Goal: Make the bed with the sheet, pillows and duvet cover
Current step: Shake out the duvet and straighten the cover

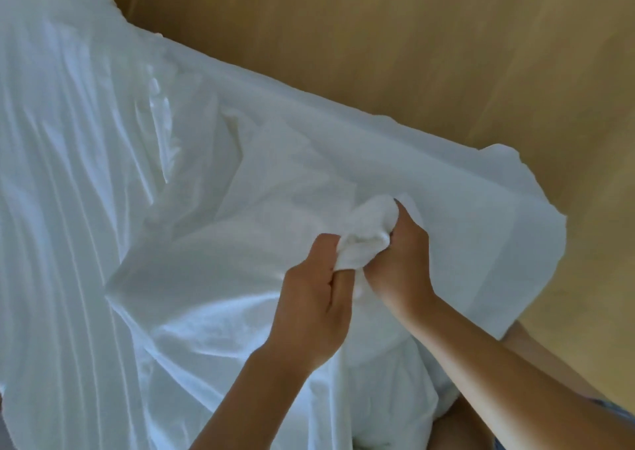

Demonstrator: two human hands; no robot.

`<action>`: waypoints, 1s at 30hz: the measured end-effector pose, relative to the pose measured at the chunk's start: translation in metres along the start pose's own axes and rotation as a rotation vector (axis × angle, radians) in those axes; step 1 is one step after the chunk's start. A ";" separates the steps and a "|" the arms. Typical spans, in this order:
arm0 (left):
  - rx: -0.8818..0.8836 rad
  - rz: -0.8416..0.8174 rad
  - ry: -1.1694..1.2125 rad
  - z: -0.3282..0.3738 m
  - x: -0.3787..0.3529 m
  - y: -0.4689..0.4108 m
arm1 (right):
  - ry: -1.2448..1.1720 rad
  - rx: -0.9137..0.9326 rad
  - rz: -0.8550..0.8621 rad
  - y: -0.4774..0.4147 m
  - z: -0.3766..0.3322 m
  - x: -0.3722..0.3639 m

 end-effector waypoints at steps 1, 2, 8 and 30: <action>0.019 -0.027 0.029 0.000 -0.004 0.004 | -0.021 -0.053 0.015 -0.003 0.004 0.000; 0.040 -0.076 0.058 -0.001 -0.004 0.006 | -0.003 -0.080 0.036 -0.007 0.007 0.002; 0.066 -0.098 -0.893 -0.023 0.033 -0.030 | 0.217 -0.055 -0.057 -0.001 -0.003 0.005; 0.113 0.224 -0.938 -0.034 0.089 -0.025 | 0.032 -0.013 -0.673 0.034 -0.045 -0.045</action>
Point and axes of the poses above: each hand's wrist, its own y-axis away from the middle knuckle, its own x-axis out of the back of the hand, z = x × y, the point moved 4 cm from there along -y, towards the middle knuckle
